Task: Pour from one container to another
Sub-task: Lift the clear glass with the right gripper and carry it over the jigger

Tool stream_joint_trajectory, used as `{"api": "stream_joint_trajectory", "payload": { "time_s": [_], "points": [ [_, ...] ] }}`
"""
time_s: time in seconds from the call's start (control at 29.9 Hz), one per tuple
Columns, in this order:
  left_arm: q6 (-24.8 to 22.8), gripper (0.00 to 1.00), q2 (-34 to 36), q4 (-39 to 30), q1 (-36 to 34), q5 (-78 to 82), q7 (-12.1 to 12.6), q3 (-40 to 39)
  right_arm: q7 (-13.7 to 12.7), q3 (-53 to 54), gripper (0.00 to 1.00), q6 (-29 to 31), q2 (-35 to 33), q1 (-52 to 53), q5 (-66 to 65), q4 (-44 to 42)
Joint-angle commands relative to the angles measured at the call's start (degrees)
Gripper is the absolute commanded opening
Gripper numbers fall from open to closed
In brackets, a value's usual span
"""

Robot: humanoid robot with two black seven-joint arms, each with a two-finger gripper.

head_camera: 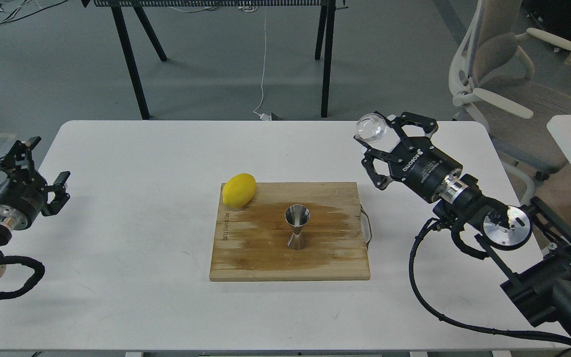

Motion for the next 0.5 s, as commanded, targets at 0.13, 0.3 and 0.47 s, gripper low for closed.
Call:
{"api": "stream_joint_trajectory", "payload": {
  "time_s": [0.13,0.3,0.47],
  "points": [
    [0.0,0.99,-1.98,0.0,-0.8,0.0,0.0,0.0,0.15,-7.59,0.15,0.39,0.25,3.76,-16.3,0.08],
    [0.0,0.99,-2.78,0.0,-0.63,0.08,0.0,0.09,0.15,-9.53,0.15,0.48,-0.27,4.63,-19.74,0.61],
    [0.0,0.99,-3.04,0.08,-0.63,0.35,0.0,0.09,0.15,-10.85,0.15,0.83,-0.45,5.95,-24.75,0.52]
  ]
}}
